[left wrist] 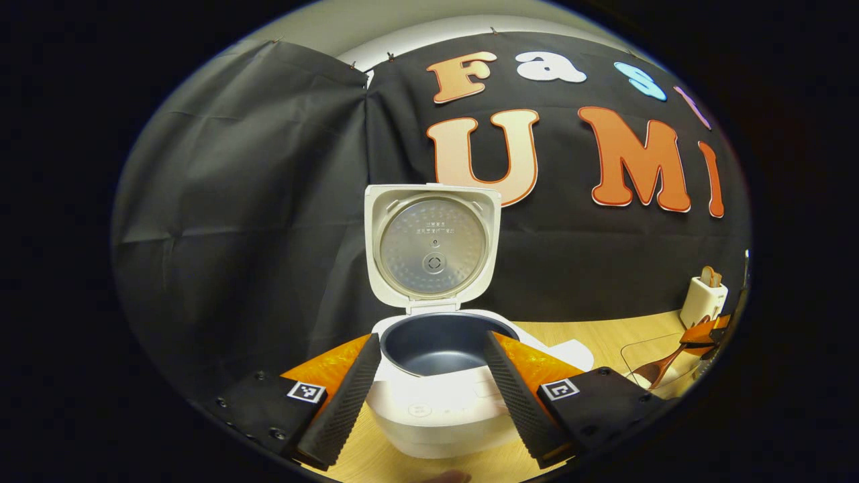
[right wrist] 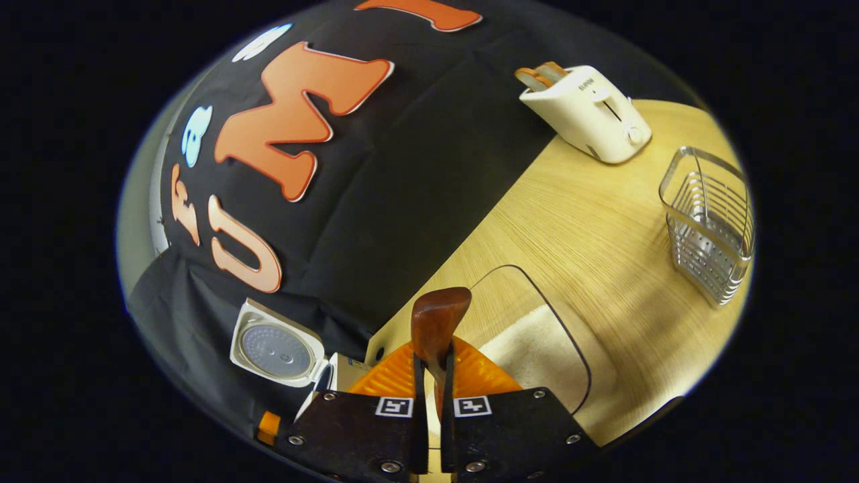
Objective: Close the left gripper, press the button to open the rice cooker; take a wooden spoon from the chopstick holder with the right hand, scoop a spoonful of rice and pour it into the rice cooker, then put the wooden spoon back into the chopstick holder.
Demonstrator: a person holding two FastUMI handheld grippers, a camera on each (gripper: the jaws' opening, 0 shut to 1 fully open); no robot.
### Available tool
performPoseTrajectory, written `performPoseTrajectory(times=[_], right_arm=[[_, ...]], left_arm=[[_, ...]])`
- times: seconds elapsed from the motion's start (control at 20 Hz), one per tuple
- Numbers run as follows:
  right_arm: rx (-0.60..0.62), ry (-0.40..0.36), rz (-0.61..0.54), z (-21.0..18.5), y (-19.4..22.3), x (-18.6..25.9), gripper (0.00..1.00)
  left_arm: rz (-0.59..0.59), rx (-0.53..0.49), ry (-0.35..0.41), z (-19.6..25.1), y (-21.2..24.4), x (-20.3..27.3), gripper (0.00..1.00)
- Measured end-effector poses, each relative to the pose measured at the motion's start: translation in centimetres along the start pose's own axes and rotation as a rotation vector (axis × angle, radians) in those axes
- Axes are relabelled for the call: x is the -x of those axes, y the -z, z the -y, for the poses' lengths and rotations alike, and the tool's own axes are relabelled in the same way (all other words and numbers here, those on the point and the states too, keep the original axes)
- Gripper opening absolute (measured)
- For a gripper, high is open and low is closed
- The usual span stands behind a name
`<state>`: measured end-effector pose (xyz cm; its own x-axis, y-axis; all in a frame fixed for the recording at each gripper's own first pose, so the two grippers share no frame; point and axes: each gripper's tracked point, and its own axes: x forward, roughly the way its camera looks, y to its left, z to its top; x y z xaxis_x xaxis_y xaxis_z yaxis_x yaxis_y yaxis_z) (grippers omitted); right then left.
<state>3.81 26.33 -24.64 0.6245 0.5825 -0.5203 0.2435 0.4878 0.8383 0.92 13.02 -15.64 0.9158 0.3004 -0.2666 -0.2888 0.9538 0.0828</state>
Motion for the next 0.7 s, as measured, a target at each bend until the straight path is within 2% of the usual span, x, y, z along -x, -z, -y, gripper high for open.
performPoseTrajectory(times=[0.1, 0.25, 0.3, 0.5, 0.55, 0.7], right_arm=[[-0.054, -0.02, 0.001, 0.0, -0.3, 0.1, 0.08], [-0.064, -0.031, 0.029, -0.2, -1.3, 0.7, 0.07], [-0.067, -0.031, 0.039, -0.1, -1.8, 0.9, 0.07], [-0.121, -0.068, 0.067, -0.6, -3.5, 1.6, 0.07], [-0.143, -0.08, 0.075, -0.7, -3.9, 1.8, 0.07], [-0.181, -0.081, 0.101, -0.3, -5.3, 2.0, 0.07]], left_arm=[[-0.001, 0.005, -0.005, -0.1, 0.0, 0.1, 1.0], [-0.002, 0.004, -0.007, -0.1, -0.1, 0.2, 1.0], [-0.002, 0.005, -0.006, 0.1, -0.1, 0.3, 0.97], [0.001, 0.008, -0.008, 0.0, -0.2, 0.5, 0.97], [-0.001, 0.01, -0.007, 0.0, -0.3, 0.5, 1.0], [-0.005, 0.012, -0.006, 0.0, -0.1, 0.4, 1.0]])
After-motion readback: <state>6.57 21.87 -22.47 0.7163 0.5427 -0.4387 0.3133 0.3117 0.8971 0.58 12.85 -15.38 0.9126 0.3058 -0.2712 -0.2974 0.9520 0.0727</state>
